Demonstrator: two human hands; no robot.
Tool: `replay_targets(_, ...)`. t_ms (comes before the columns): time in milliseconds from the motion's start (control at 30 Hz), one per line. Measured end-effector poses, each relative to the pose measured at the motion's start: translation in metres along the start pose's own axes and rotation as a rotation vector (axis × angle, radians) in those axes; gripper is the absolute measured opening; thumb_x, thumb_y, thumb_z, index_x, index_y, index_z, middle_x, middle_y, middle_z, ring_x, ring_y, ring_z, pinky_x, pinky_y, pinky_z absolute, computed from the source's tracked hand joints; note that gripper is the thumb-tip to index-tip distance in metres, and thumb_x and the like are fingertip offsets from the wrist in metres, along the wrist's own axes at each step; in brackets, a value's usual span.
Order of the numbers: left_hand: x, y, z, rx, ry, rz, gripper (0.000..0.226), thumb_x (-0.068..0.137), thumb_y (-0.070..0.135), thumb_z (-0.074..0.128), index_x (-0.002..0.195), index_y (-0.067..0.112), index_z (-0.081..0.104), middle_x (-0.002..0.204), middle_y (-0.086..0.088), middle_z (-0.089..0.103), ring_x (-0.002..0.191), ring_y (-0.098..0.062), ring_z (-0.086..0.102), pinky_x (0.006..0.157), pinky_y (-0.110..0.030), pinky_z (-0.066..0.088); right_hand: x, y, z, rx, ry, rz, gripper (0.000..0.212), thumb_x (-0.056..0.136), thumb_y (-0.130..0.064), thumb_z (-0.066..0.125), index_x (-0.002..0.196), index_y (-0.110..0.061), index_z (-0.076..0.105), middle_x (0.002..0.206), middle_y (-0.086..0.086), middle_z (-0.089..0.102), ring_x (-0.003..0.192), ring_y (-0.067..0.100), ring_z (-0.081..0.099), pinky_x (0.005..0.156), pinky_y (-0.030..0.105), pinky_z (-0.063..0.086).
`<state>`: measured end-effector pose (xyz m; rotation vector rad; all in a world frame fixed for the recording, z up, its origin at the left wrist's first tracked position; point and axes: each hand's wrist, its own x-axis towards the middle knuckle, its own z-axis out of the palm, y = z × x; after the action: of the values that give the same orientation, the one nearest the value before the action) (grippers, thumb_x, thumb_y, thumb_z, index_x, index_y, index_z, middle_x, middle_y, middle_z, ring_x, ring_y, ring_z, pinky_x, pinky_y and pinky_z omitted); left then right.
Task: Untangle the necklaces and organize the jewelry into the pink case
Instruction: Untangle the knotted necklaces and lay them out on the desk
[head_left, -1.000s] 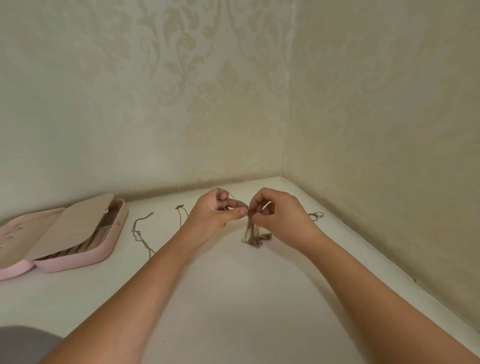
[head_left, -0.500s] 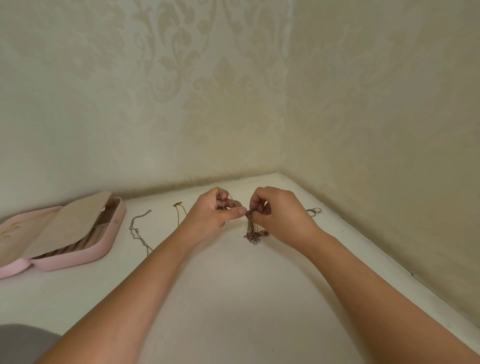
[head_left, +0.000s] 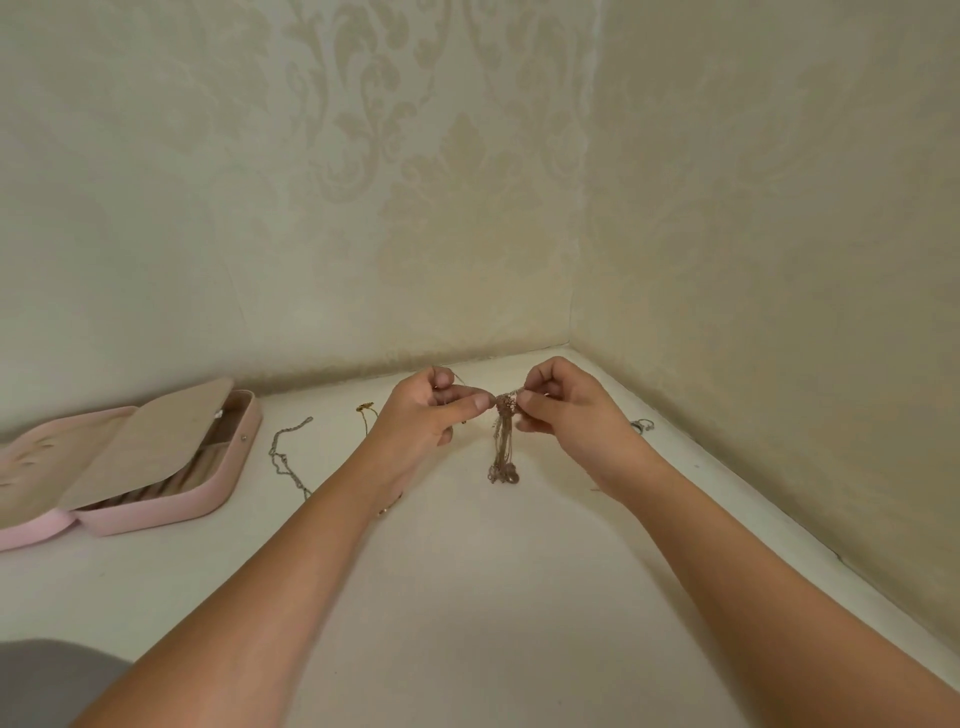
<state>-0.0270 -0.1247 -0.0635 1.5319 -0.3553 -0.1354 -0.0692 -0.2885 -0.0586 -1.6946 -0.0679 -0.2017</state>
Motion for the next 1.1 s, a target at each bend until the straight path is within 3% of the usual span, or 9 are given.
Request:
replay_targets(67, 0.000, -0.001, 0.002, 0.014, -0.019, -0.017, 0.036, 0.086, 0.003, 0.067, 0.083, 0.019, 0.035, 0.077, 0.006, 0.072, 0.061, -0.001, 0.052, 0.049, -0.017, 0.028, -0.001, 0.001, -0.001, -0.317, 0.106, -0.044, 0.016, 0.090, -0.008, 0.058, 0.081, -0.018, 0.050, 0.080, 0.000, 0.054, 0.066, 0.012, 0.052, 0.062, 0.016, 0.045)
replay_targets(133, 0.001, -0.004, 0.005, 0.038, -0.048, -0.031, 0.036, 0.086, 0.002, 0.066, 0.082, 0.018, 0.034, 0.076, 0.005, 0.072, 0.057, -0.002, 0.050, 0.047, -0.017, 0.028, -0.002, 0.001, -0.001, -0.483, 0.163, -0.100, 0.013, 0.087, -0.007, 0.057, 0.082, -0.017, 0.052, 0.077, -0.002, 0.053, 0.062, 0.011, 0.046, 0.053, 0.013, 0.038)
replay_targets(233, 0.002, -0.006, 0.007, 0.054, -0.037, -0.051, 0.037, 0.084, 0.004, 0.069, 0.082, 0.019, 0.035, 0.078, 0.003, 0.072, 0.057, -0.005, 0.048, 0.048, -0.017, 0.028, -0.003, 0.002, -0.001, -0.607, 0.188, -0.161, 0.014, 0.085, -0.006, 0.059, 0.082, -0.019, 0.056, 0.081, -0.004, 0.054, 0.066, 0.009, 0.048, 0.058, 0.017, 0.039)
replay_targets(333, 0.003, -0.006, 0.003, 0.049, 0.009, -0.065, 0.036, 0.081, 0.009, 0.073, 0.083, 0.019, 0.039, 0.086, 0.000, 0.072, 0.062, -0.006, 0.050, 0.053, -0.020, 0.031, -0.006, -0.001, 0.002, -0.499, 0.188, -0.101, 0.014, 0.086, -0.006, 0.061, 0.079, -0.017, 0.060, 0.078, -0.002, 0.059, 0.062, 0.012, 0.059, 0.057, 0.022, 0.049)
replay_targets(467, 0.003, -0.005, 0.003, 0.055, 0.045, -0.064, 0.034, 0.080, 0.016, 0.076, 0.092, 0.019, 0.045, 0.087, 0.003, 0.074, 0.068, -0.010, 0.048, 0.060, -0.023, 0.033, -0.011, -0.005, 0.007, -0.371, 0.129, -0.001, 0.013, 0.084, -0.018, 0.072, 0.076, -0.009, 0.067, 0.064, 0.000, 0.064, 0.047, 0.004, 0.060, 0.048, 0.011, 0.046)
replay_targets(600, 0.002, -0.004, 0.005, 0.082, 0.070, -0.038, 0.035, 0.080, 0.017, 0.075, 0.096, 0.019, 0.044, 0.081, 0.006, 0.073, 0.063, -0.003, 0.052, 0.061, -0.023, 0.033, -0.013, -0.008, 0.008, -0.331, 0.167, 0.002, 0.024, 0.074, -0.024, 0.082, 0.072, -0.006, 0.066, 0.058, 0.002, 0.063, 0.053, 0.015, 0.065, 0.057, 0.027, 0.054)
replay_targets(700, 0.003, -0.005, 0.006, 0.100, 0.066, -0.031, 0.035, 0.080, 0.014, 0.076, 0.092, 0.018, 0.043, 0.081, 0.004, 0.073, 0.064, -0.007, 0.051, 0.057, -0.024, 0.032, -0.013, -0.007, 0.011, -0.404, 0.187, 0.009, 0.029, 0.068, -0.029, 0.086, 0.070, -0.009, 0.065, 0.058, 0.000, 0.061, 0.056, 0.018, 0.064, 0.060, 0.032, 0.054)
replay_targets(867, 0.004, -0.007, 0.007, 0.101, 0.037, -0.050, 0.039, 0.078, 0.012, 0.077, 0.086, 0.018, 0.040, 0.082, 0.002, 0.073, 0.061, -0.010, 0.045, 0.053, -0.023, 0.030, -0.012, -0.004, 0.011, -0.598, 0.226, -0.045, 0.010, 0.078, -0.025, 0.076, 0.075, -0.016, 0.071, 0.066, -0.004, 0.067, 0.064, 0.013, 0.063, 0.061, 0.027, 0.049)
replay_targets(1100, 0.004, -0.010, 0.009, 0.173, 0.016, -0.017, 0.040, 0.078, 0.009, 0.077, 0.086, 0.018, 0.039, 0.087, 0.001, 0.073, 0.057, -0.001, 0.053, 0.051, -0.016, 0.032, -0.010, -0.005, 0.013, -0.764, 0.183, -0.142, 0.015, 0.085, -0.019, 0.063, 0.087, -0.012, 0.076, 0.076, 0.004, 0.072, 0.073, 0.019, 0.065, 0.065, 0.028, 0.048)
